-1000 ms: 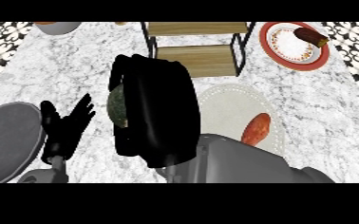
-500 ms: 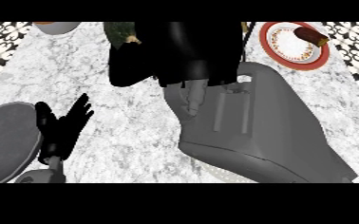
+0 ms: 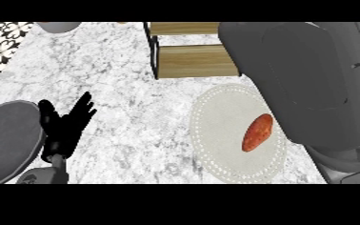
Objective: Pick the squash from the placemat and place it in the tiered shelf
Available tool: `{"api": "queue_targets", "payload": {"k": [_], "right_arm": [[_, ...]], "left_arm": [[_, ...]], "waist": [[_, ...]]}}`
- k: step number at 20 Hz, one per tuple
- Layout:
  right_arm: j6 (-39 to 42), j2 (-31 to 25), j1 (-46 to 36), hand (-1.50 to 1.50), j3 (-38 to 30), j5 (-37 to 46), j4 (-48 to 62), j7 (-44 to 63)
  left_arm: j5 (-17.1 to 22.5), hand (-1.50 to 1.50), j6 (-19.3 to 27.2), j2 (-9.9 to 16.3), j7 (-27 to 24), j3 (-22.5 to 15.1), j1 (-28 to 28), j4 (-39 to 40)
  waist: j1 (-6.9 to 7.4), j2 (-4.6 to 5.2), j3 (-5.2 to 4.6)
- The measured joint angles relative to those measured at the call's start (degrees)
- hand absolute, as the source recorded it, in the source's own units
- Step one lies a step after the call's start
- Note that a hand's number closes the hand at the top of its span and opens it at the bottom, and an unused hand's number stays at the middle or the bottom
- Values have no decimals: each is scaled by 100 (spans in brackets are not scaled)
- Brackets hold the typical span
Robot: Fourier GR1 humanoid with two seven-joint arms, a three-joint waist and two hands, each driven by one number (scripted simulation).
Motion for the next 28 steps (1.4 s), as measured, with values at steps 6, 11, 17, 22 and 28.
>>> {"api": "queue_targets", "payload": {"k": [6,11,17,22,28], "right_arm": [[304,-314,-315,150,-404,-231,1000,-651],[179,-315,-273,150,-395,-88,1685,-1280],[-272,-339,-374,150,-508,157,2692,-2046],[-637,-355,-513,150,-613,327,3492,-2613],[-944,-364,-782,150,-819,367,4170,-3164]], "left_arm": [[-50,0,0,-33,14,-24,70,-115],[-21,0,-92,6,-15,49,61,-60],[-62,0,-112,-17,-21,56,35,-56],[-62,0,-140,6,86,99,-102,12],[-120,0,-101,-57,178,76,-187,46]], "waist": [[32,13,1],[33,17,3],[67,32,4],[89,45,2],[102,51,-3]]}}
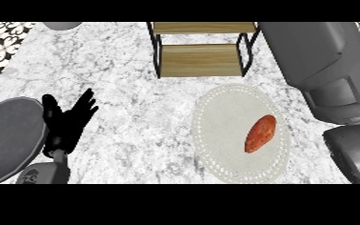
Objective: Pick the squash from the placemat and place it in the tiered shelf
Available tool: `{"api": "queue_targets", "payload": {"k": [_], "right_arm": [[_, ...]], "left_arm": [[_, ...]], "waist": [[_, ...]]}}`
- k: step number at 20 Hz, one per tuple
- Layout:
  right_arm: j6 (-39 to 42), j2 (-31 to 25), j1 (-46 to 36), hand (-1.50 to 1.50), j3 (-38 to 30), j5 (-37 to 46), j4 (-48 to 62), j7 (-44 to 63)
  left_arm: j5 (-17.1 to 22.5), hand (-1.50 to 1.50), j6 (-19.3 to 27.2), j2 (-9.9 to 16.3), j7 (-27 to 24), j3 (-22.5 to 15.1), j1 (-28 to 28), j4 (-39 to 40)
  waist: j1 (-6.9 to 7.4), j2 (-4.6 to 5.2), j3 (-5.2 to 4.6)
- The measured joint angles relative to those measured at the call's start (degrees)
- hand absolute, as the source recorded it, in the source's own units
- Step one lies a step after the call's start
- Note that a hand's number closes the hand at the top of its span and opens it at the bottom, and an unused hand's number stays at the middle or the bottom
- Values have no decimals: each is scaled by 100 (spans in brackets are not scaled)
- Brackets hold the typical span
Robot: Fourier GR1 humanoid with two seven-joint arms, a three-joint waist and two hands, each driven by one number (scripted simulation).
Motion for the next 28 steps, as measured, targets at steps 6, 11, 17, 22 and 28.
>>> {"api": "queue_targets", "payload": {"k": [6,11,17,22,28], "right_arm": [[-106,40,-32,150,-119,-12,307,-374],[-60,13,-178,150,-110,98,524,-375],[-746,30,-162,-150,-690,-288,457,-229],[-1063,10,-196,-150,-1241,-786,419,-399],[-1508,28,-207,-150,-1824,-1356,220,-495]], "left_arm": [[-10,0,-48,-14,-88,29,97,-46],[-68,0,28,-93,-89,8,144,-117],[-62,0,-8,-89,-30,-4,235,-231],[-84,0,-21,-97,4,-18,204,-232],[-73,0,-68,-81,-180,69,239,-140]], "waist": [[-20,-13,2],[-20,-18,6],[-25,-19,2],[-8,-6,3],[-36,-21,8]]}}
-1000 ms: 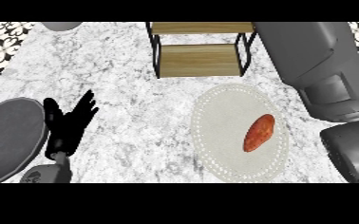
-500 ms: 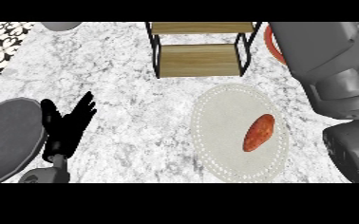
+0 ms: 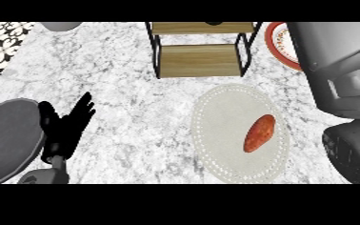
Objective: Pick the squash from the placemat and place it in the tiered shelf
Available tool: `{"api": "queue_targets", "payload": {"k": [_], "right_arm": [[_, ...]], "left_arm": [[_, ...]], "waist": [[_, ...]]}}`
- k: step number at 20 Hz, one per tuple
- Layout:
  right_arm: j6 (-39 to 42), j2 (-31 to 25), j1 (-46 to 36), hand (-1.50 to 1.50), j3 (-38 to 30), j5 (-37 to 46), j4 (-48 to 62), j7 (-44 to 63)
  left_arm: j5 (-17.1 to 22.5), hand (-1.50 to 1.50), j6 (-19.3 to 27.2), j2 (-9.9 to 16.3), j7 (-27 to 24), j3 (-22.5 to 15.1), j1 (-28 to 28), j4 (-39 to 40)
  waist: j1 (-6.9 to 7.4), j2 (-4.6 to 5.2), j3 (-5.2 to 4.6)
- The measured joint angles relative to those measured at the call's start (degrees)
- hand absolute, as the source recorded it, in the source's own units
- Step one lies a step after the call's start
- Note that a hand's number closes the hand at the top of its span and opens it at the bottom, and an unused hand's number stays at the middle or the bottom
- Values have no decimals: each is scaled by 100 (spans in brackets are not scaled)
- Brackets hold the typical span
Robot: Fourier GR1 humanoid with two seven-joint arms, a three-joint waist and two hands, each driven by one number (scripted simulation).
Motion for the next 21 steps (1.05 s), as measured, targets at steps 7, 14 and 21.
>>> {"api": "queue_targets", "payload": {"k": [7,14,21], "right_arm": [[-689,-518,-47,-150,-170,84,-121,213],[-797,-1287,394,-150,-518,-139,-550,442],[134,-1984,1261,-150,-905,-859,-1282,398]], "left_arm": [[39,0,-76,47,29,54,42,-19],[47,0,-63,88,61,152,112,4],[4,0,32,9,200,121,181,-183]], "waist": [[-42,-14,-3],[-136,-45,4],[-171,-58,5]]}}
